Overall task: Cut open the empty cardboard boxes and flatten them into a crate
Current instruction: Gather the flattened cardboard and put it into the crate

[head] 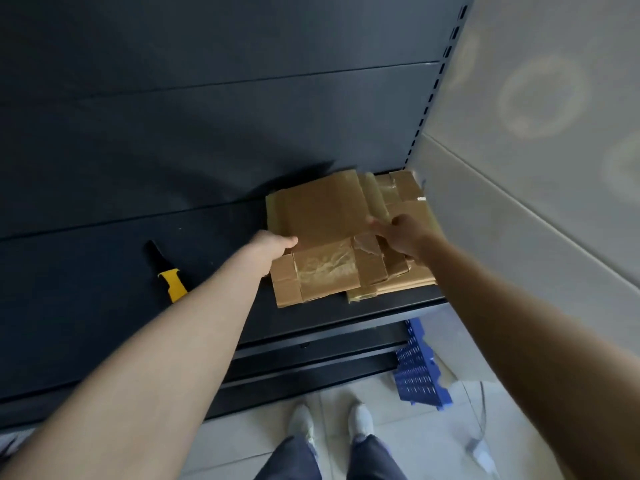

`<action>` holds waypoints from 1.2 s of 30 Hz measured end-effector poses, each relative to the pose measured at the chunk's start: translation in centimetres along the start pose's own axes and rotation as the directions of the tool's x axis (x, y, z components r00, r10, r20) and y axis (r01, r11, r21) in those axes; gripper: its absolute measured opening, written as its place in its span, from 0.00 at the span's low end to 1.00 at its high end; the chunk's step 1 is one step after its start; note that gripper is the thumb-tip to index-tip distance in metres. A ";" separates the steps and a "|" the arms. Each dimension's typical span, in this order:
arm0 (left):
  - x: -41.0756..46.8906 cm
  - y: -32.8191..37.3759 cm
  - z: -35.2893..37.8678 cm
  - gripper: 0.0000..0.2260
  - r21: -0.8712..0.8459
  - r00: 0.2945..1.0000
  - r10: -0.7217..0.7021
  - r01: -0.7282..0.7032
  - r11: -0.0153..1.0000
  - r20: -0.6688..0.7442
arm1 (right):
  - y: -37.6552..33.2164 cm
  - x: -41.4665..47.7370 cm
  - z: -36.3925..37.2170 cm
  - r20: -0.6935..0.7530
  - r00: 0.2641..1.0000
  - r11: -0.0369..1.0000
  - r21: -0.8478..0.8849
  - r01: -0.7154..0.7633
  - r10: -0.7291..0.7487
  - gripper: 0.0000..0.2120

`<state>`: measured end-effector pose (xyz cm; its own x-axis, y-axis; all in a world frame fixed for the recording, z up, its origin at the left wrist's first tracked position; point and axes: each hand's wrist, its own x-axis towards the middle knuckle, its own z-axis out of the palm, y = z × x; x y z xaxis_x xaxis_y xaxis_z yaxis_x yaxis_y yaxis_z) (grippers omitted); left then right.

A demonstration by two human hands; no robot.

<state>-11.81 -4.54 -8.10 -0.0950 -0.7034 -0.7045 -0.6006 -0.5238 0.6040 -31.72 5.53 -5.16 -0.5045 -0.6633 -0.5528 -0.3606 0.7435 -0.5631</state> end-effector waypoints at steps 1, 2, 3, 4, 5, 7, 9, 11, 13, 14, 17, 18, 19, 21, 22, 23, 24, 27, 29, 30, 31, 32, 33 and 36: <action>0.2 0.0 0.3 0.26 -0.012 1.000 -0.009 0.009 1.000 -0.017 | 0.0 0.6 -0.1 0.018 1.000 0.998 0.058 -0.019 0.018 0.32; 0.3 0.0 0.6 0.27 -0.007 0.999 -0.019 0.019 1.000 -0.043 | 0.1 1.0 -0.1 0.025 0.999 0.993 0.115 -0.035 0.032 0.28; 0.3 0.0 0.7 0.27 0.001 0.997 -0.032 0.032 0.999 -0.075 | 0.2 1.3 -0.2 0.024 0.999 0.987 0.152 -0.049 0.046 0.23; 0.3 0.1 0.8 0.27 0.007 0.993 -0.046 0.047 0.999 -0.104 | 0.5 1.7 -0.3 0.018 0.998 0.985 0.159 -0.061 0.058 0.17; 0.3 0.2 0.8 0.26 0.006 0.990 -0.063 0.064 0.998 -0.126 | 0.7 2.0 -0.5 0.015 0.997 0.985 0.155 -0.072 0.071 0.13; 0.2 0.1 0.6 0.25 -0.022 0.986 -0.089 0.087 0.996 -0.138 | 1.0 2.3 -0.8 0.027 0.995 0.984 0.143 -0.102 0.099 0.08; 0.0 -0.2 0.1 0.22 -0.105 0.984 -0.109 0.095 0.990 -0.137 | 0.9 2.4 -1.1 0.069 0.990 0.973 0.188 -0.136 0.125 0.04; -0.2 -0.5 -0.4 0.19 -0.185 0.980 -0.121 0.091 0.979 -0.160 | 0.7 2.3 -1.2 0.108 0.984 0.951 0.265 -0.163 0.139 0.06; -0.8 -0.7 -0.6 0.16 -0.270 0.974 -0.137 0.086 0.959 -0.178 | 0.3 2.4 -1.2 0.105 0.988 0.938 0.314 -0.145 0.117 0.06; -1.0 -0.6 -0.7 0.16 -0.304 0.971 -0.144 0.081 0.949 -0.190 | 0.0 2.3 -1.3 0.096 0.990 0.938 0.323 -0.128 0.102 0.07; -1.7 -0.9 -2.0 0.17 -0.343 0.942 -0.167 0.060 0.937 -0.292 | -0.8 2.3 -2.5 -0.019 1.000 0.993 0.117 0.020 -0.018 0.09; -1.9 -1.3 -2.8 0.16 -0.348 0.925 -0.169 0.044 0.937 -0.339 | -1.0 2.2 -3.2 -0.074 0.996 0.999 -0.009 0.043 -0.043 0.12; -1.9 -1.8 -3.6 0.16 -0.360 0.912 -0.172 0.030 0.932 -0.371 | -1.1 2.0 -3.8 -0.127 0.990 0.993 -0.111 0.048 -0.062 0.13; -1.9 -2.6 -5.0 0.17 -0.420 0.904 -0.198 0.022 0.907 -0.380 | -1.4 2.1 -4.8 -0.197 0.978 0.989 -0.142 0.033 -0.061 0.13; -2.0 -2.9 -5.5 0.17 -0.442 0.903 -0.207 0.022 0.897 -0.375 | -1.4 2.3 -5.0 -0.225 0.972 0.993 -0.111 0.038 -0.063 0.13; -2.1 -2.9 -5.8 0.17 -0.459 0.905 -0.214 0.023 0.888 -0.368 | -1.7 2.3 -5.0 -0.254 0.965 0.995 -0.089 0.042 -0.064 0.13; -2.1 -2.8 -5.9 0.17 -0.474 0.905 -0.221 0.025 0.880 -0.363 | -1.8 2.4 -4.8 -0.283 0.957 0.998 -0.042 0.049 -0.059 0.14; -2.1 -2.3 -6.1 0.18 -0.457 0.885 -0.241 0.036 0.889 -0.399 | -2.2 2.6 -3.9 -0.310 0.950 0.992 0.104 0.077 -0.041 0.14; -2.1 -2.8 -6.5 0.18 -0.461 0.872 -0.256 0.040 0.886 -0.417 | -2.1 2.6 -3.6 -0.349 0.937 0.971 0.231 0.057 0.028 0.17; -2.1 -3.3 -7.0 0.17 -0.465 0.866 -0.258 0.034 0.885 -0.429 | -1.9 2.6 -3.8 -0.393 0.916 0.963 0.267 0.034 0.076 0.18; -2.1 -4.1 -8.0 0.16 -0.465 0.855 -0.250 0.012 0.885 -0.455 | -1.7 2.5 -4.2 -0.442 0.890 0.962 0.271 0.013 0.112 0.17; -1.9 -5.0 -9.1 0.14 -0.457 0.840 -0.238 -0.014 0.889 -0.487 | -1.5 2.5 -4.5 -0.484 0.866 0.967 0.254 0.005 0.123 0.15; -1.7 -5.8 -10.3 0.13 -0.449 0.824 -0.225 -0.038 0.893 -0.519 | -1.5 2.5 -4.9 -0.516 0.848 0.972 0.233 0.007 0.118 0.13; -1.4 -7.2 -12.5 0.16 -0.423 0.797 -0.233 -0.031 0.906 -0.557 | -2.4 1.9 -4.1 -0.520 0.851 0.980 0.196 0.034 0.074 0.13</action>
<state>2.59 -5.78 -6.84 0.5070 -0.7060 -0.4945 -0.2051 -0.6561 0.7263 -35.05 2.86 -2.35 -0.8641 -0.4650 -0.1927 -0.2167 0.6892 -0.6914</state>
